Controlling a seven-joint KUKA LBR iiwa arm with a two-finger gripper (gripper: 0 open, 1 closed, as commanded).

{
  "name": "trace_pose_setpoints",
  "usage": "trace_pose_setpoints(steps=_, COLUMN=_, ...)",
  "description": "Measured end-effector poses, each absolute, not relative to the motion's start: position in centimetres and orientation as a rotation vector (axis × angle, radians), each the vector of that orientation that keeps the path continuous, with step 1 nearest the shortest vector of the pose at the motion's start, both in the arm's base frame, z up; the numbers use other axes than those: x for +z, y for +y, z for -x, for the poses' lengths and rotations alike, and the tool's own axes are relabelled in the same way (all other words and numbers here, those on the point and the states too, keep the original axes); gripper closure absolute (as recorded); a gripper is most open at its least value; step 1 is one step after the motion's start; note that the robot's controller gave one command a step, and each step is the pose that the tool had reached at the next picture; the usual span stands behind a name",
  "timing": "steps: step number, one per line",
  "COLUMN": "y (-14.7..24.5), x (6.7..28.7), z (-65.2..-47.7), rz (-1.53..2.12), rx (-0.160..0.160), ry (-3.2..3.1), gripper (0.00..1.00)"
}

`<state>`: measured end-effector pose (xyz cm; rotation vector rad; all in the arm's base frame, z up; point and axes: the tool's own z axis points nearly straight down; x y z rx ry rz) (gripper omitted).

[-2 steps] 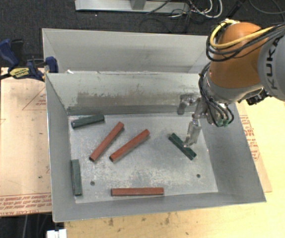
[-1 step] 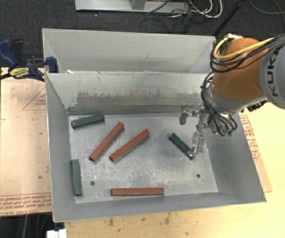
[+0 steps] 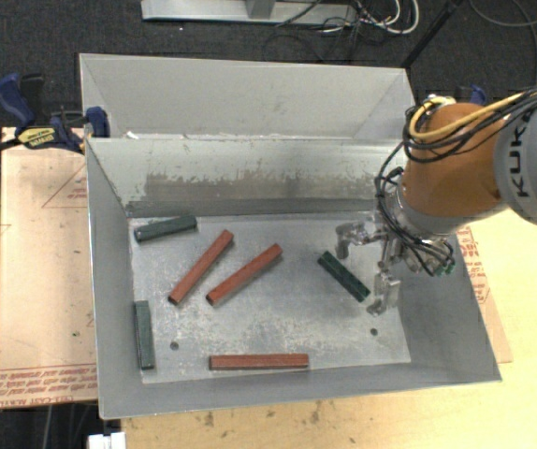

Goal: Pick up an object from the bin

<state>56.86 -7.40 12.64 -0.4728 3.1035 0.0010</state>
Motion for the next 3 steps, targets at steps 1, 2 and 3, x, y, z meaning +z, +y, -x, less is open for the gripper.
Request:
trace_pose_setpoints(steps=1, y=-8.7, x=7.2, z=-60.7, rz=0.558, rx=0.002, ry=3.087, gripper=1.0)
trace_pose_setpoints(steps=2, y=-8.7, x=7.2, z=-60.7, rz=0.557, rx=0.002, ry=3.087, gripper=1.0)
trace_pose_setpoints(steps=3, y=-7.6, x=20.1, z=-58.9, rz=0.54, rx=0.001, ry=3.091, gripper=1.0)
